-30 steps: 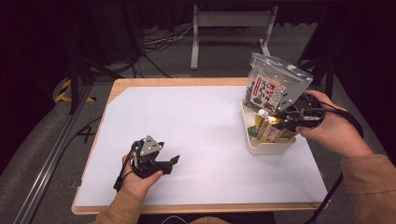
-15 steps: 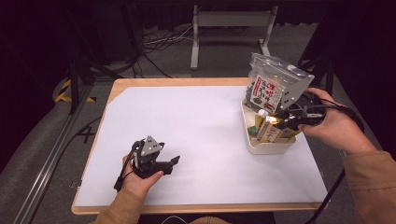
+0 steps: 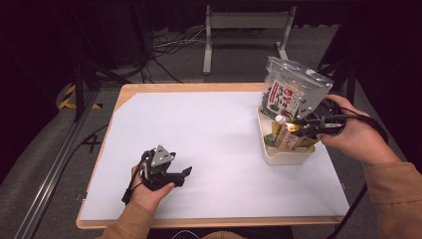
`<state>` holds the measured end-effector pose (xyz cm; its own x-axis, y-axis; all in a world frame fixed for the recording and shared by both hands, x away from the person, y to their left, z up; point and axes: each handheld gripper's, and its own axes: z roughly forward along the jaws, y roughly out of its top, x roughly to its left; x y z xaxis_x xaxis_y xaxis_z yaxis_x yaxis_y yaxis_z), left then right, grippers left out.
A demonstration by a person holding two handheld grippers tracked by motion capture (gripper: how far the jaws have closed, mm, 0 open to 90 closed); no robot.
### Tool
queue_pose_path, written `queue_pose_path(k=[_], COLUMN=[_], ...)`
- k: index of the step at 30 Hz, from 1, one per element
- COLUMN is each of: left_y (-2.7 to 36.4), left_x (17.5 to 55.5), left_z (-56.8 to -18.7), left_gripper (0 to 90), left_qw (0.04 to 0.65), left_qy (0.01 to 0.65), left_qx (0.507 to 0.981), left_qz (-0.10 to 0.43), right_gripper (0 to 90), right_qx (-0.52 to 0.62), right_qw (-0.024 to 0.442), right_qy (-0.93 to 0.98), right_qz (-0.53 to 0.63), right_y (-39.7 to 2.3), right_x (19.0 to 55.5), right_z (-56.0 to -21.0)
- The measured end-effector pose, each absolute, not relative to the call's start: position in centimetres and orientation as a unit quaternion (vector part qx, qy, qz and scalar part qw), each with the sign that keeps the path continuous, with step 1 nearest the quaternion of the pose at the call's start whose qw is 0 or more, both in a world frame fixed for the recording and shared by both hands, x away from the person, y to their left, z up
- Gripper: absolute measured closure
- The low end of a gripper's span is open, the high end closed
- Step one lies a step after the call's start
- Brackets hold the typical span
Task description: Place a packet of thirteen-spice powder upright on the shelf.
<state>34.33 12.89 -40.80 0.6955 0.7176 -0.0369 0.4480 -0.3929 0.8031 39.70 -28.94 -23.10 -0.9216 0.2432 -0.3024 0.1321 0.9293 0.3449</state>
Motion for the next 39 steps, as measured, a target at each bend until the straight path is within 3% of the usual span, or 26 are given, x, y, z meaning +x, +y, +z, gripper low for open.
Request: queue_pose_path(k=[8, 15, 21, 39], left_y=[13.0, 13.0, 13.0, 12.9], left_x=[34.4, 34.4, 34.4, 34.4], left_z=[-40.8, -40.8, -40.9, -41.0], left_gripper=[25.2, 25.3, 25.3, 25.3], left_qw=[0.421, 0.421, 0.422, 0.419], left_qy=[0.358, 0.358, 0.358, 0.357], left_qx=[0.819, 0.819, 0.819, 0.82], left_qz=[0.156, 0.155, 0.154, 0.155], right_gripper=[69.4, 69.4, 69.4, 69.5], right_qx=[0.085, 0.075, 0.088, 0.098], right_qw=[0.192, 0.183, 0.142, 0.081], right_qy=[0.966, 0.971, 0.972, 0.977], right_qz=[0.15, 0.138, 0.168, 0.169], right_y=[-28.5, -28.0, -28.7, -30.2], right_x=[39.5, 39.7, 40.2, 41.7], right_z=[-23.6, -24.6, -24.6, -24.2])
